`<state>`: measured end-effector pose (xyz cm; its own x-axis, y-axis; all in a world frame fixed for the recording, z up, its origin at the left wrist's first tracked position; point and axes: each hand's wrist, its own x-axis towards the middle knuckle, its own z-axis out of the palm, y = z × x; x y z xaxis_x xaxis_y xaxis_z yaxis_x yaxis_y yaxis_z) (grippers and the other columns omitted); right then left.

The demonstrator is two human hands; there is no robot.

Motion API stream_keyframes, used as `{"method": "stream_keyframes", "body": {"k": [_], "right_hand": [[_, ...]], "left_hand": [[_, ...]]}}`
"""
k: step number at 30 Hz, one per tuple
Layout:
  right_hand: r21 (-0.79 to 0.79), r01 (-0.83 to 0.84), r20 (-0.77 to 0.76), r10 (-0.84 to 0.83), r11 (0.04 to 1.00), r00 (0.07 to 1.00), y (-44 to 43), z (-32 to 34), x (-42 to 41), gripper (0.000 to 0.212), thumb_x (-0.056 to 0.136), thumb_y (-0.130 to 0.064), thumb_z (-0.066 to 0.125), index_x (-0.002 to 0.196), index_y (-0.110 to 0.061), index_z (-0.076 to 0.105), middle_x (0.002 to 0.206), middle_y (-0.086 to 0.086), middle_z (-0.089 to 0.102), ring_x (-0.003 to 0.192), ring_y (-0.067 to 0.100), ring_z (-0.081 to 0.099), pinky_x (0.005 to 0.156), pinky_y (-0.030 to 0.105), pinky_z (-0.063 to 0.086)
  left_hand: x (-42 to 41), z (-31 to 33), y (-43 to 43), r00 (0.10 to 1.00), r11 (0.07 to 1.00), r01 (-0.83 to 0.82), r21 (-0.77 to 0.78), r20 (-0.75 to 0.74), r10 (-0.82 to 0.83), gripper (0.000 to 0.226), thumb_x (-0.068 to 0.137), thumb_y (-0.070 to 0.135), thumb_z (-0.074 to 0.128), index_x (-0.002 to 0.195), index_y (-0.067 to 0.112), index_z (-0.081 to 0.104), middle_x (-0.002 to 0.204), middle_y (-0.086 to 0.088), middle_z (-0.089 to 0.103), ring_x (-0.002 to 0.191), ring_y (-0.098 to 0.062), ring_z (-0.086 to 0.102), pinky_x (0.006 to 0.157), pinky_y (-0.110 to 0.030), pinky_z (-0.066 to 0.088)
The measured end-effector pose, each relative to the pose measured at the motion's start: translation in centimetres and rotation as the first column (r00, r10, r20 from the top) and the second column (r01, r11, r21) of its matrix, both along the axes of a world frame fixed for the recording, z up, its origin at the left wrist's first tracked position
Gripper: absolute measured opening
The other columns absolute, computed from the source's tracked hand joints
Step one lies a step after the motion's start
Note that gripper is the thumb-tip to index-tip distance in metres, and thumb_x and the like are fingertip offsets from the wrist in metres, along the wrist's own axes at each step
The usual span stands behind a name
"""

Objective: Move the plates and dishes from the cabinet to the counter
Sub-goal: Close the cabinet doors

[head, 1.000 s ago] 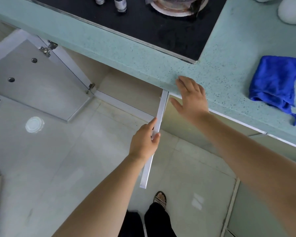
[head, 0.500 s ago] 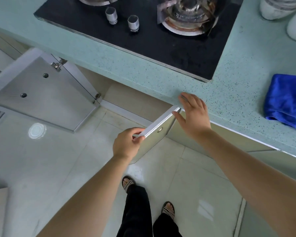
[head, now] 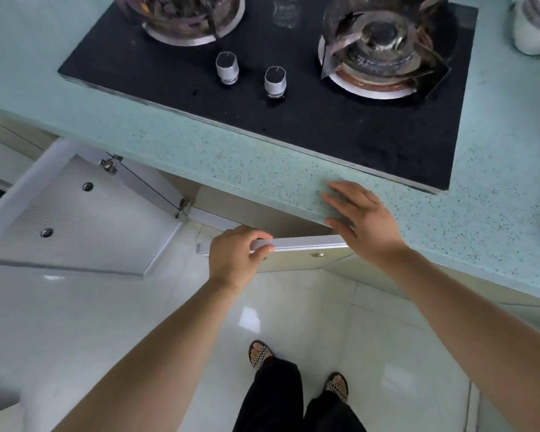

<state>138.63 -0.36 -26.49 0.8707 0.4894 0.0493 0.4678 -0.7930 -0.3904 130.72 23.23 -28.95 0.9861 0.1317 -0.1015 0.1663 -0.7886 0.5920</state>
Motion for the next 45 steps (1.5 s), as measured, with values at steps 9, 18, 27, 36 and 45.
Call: {"method": "stream_keyframes", "body": {"k": [9, 18, 27, 36, 45], "right_hand": [[0.057, 0.015, 0.090, -0.020, 0.998, 0.996, 0.2, -0.5, 0.0, 0.041, 0.088, -0.037, 0.052, 0.123, -0.017, 0.059, 0.134, 0.002, 0.054, 0.125, 0.023, 0.044, 0.102, 0.037, 0.040], [0.047, -0.012, 0.100, 0.007, 0.999, 0.995, 0.1, -0.9, 0.2, 0.040, 0.087, -0.034, 0.054, 0.122, -0.016, 0.059, 0.133, 0.005, 0.055, 0.125, 0.024, 0.042, 0.098, 0.046, 0.045], [-0.059, 0.013, -0.099, -0.019, 0.998, 0.995, 0.5, 0.9, 0.1, 0.050, 0.088, -0.043, 0.038, 0.129, -0.018, 0.050, 0.139, 0.003, 0.049, 0.130, 0.024, 0.037, 0.107, 0.048, 0.035], [-0.059, -0.063, -0.308, 0.041, 0.996, 0.951, 6.9, 7.6, -1.6, 0.060, 0.093, -0.050, 0.032, 0.146, -0.025, 0.020, 0.155, -0.005, 0.017, 0.143, 0.017, 0.012, 0.118, 0.038, 0.011], [-0.072, -0.120, -0.257, 0.098, 0.990, 0.961, 18.6, 11.3, -5.0, 0.094, 0.072, -0.079, -0.006, 0.146, -0.025, 0.017, 0.155, -0.005, 0.015, 0.144, 0.015, 0.010, 0.118, 0.041, 0.011]], "left_hand": [[3.4, -0.4, 0.0, 0.970, 0.971, -0.238, -0.021, 0.036, 0.239, 0.031, 0.060, 0.038, 0.083, 0.086, 0.025, 0.070, 0.096, 0.002, 0.064, 0.093, -0.022, 0.055, 0.077, -0.031, 0.046], [3.8, -1.0, -0.8, 0.948, 0.951, -0.307, -0.038, 0.075, 0.309, 0.038, 0.063, 0.038, 0.082, 0.092, 0.018, 0.069, 0.102, -0.003, 0.063, 0.104, -0.024, 0.054, 0.080, -0.022, 0.039], [4.1, 1.8, 1.5, 0.984, 0.981, -0.152, 0.120, -0.081, 0.162, 0.027, 0.072, 0.030, 0.076, 0.096, 0.018, 0.068, 0.099, -0.004, 0.063, 0.096, -0.027, 0.057, 0.084, -0.034, 0.045], [-1.1, 8.8, 8.0, 0.978, 0.967, -0.146, 0.209, -0.115, 0.172, 0.073, 0.071, 0.069, 0.041, 0.128, 0.026, 0.051, 0.127, -0.001, 0.056, 0.118, -0.023, 0.051, 0.098, -0.045, 0.042], [-6.0, 12.7, 17.8, 0.986, 0.948, -0.164, 0.271, 0.005, 0.169, 0.075, 0.078, 0.070, 0.024, 0.138, 0.028, 0.041, 0.138, -0.003, 0.048, 0.131, -0.023, 0.040, 0.105, -0.052, 0.033]]}}
